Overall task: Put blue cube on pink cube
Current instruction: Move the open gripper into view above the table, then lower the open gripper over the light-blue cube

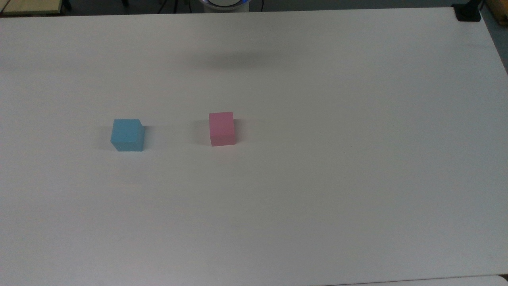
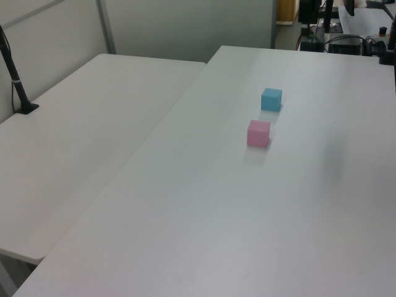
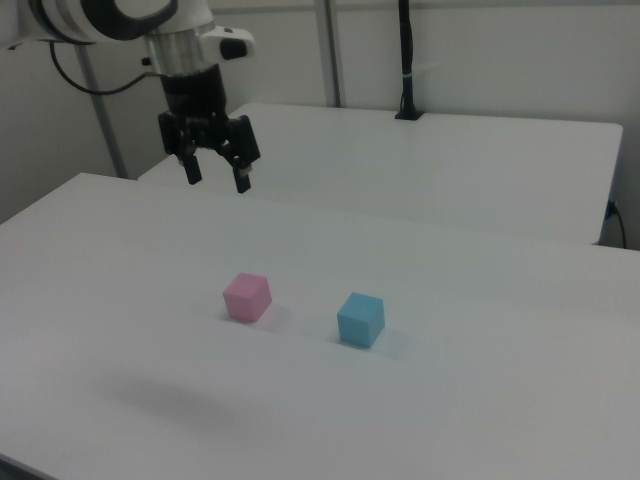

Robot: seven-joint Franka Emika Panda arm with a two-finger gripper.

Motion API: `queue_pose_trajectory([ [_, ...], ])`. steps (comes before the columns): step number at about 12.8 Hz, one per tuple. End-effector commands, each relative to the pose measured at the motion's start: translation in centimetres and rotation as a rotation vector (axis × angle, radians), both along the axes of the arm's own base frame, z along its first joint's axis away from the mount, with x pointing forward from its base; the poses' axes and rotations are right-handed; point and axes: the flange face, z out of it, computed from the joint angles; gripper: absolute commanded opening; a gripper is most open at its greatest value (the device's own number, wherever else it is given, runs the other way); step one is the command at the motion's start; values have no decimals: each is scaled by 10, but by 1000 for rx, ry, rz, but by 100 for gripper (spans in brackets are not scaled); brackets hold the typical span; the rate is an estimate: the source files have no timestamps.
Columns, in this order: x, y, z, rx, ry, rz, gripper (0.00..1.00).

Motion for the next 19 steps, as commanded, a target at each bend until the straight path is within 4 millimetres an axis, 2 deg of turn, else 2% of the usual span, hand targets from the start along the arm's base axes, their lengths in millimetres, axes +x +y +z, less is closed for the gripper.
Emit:
queue_pose_trajectory([
  [1,-5,-43,1,19,10,52,100],
  [2,-2,-64,-11,24,30,75,100],
  [4,22,-104,-33,38,5,93,100],
  [5,31,-112,-47,43,8,83,100],
  [8,48,-130,-64,28,-41,63,100],
  [11,61,-135,-86,28,-39,61,100],
  [14,71,-129,-103,32,-34,70,100],
  [16,80,-125,-104,12,-87,85,100],
  [17,83,-123,-114,4,-88,92,100],
  [18,92,-118,-136,2,-80,104,100],
  [19,98,-118,-148,1,-79,108,100],
])
